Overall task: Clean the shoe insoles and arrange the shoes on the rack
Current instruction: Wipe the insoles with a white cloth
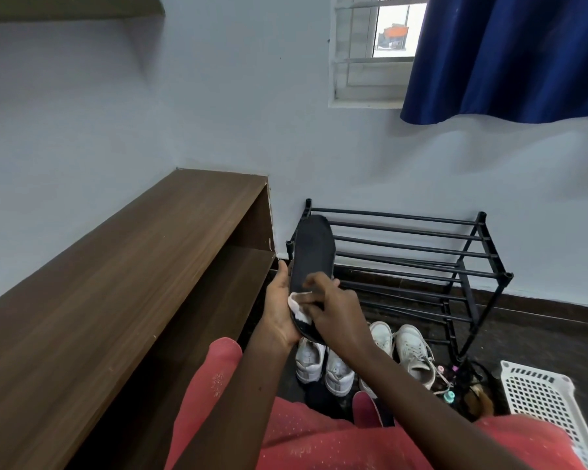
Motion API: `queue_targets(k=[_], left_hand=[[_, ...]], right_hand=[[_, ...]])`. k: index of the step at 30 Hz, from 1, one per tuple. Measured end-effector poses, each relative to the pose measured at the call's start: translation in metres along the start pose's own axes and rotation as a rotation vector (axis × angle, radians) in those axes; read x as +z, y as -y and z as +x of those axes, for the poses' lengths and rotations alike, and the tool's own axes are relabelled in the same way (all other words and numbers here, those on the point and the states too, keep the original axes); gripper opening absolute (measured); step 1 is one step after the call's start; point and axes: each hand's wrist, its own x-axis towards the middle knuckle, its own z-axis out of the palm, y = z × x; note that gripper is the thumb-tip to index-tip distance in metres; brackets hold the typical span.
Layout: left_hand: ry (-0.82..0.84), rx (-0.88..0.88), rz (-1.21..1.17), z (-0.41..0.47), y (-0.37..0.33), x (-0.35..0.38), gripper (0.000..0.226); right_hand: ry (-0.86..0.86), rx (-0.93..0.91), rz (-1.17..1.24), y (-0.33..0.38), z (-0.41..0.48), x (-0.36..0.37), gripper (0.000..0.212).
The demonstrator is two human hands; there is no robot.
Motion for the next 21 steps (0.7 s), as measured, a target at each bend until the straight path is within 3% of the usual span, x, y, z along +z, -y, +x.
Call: queue_targets(k=[5, 11, 15, 21], left_hand=[[-0.017, 0.003, -0.016, 0.002, 0.003, -0.003, 0.069], [0.108, 0.017, 0.08, -0.012, 0.017, 0.004, 0.047], [0.187, 0.044, 0.073, -0.014, 0.015, 0.006, 0.043], [0.11, 0.115, -0.017, -0.004, 0.011, 0.01, 0.046]], right_hand=[[0.025, -0.008, -0.024, 0.002, 0.001, -0.005, 0.029], [-0.143, 0.067, -0.024, -0.003, 0.045, -0.018, 0.028], [-0.224, 0.138, 0.119, 0.0, 0.057, -0.024, 0.025], [-0.134, 0.077, 0.094, 0.006, 0.036, -0.021, 0.023]])
